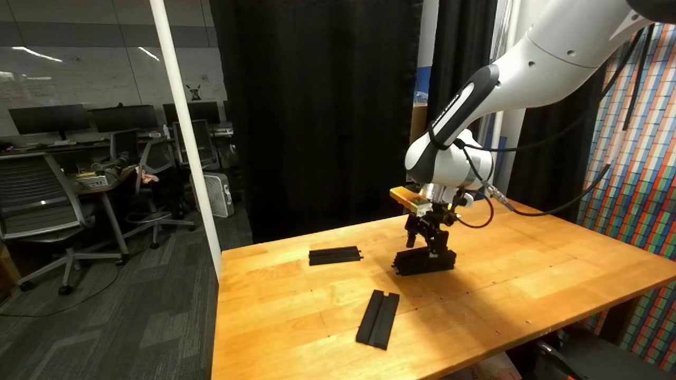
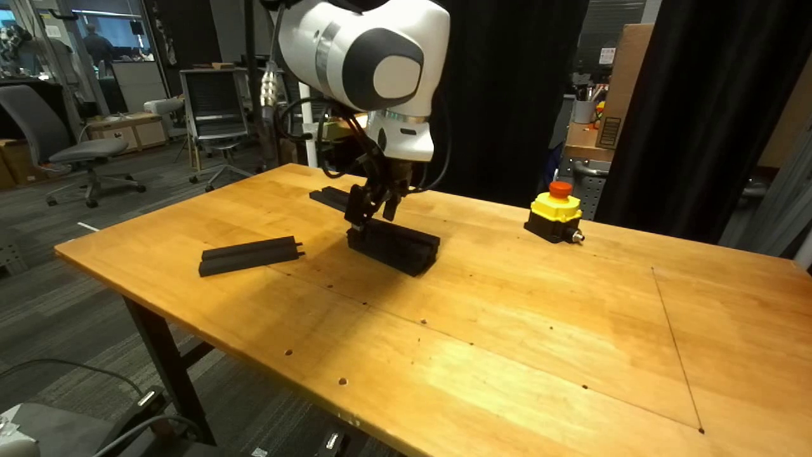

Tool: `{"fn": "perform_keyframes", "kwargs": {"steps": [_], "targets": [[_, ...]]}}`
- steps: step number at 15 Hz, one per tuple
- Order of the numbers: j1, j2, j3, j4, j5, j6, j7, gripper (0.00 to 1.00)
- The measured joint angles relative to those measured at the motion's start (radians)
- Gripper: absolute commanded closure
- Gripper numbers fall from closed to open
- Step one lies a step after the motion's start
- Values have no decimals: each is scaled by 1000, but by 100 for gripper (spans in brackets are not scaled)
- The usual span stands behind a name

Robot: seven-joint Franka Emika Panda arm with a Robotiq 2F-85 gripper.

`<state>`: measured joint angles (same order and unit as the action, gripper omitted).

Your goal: Stack up the black objects.

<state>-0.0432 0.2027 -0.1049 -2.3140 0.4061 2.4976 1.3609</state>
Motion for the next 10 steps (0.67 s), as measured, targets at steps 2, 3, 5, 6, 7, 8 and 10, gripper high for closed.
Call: {"fn": "perform_keyframes", "kwargs": {"steps": [2,3,5,6,7,8,10], "targets": [[21,-53,-2,5,-118,-47,69,0],[30,-77,1,10,-159,-66,88,0],[40,-108,14,29,-207,-81,102,0],[42,-112,23,43,-210,-81,102,0],[44,-110,32,59,-210,-78,100,0],[45,-104,42,78,-210,-76,98,0],[45,-74,55,125,-202,-75,91,0]]}}
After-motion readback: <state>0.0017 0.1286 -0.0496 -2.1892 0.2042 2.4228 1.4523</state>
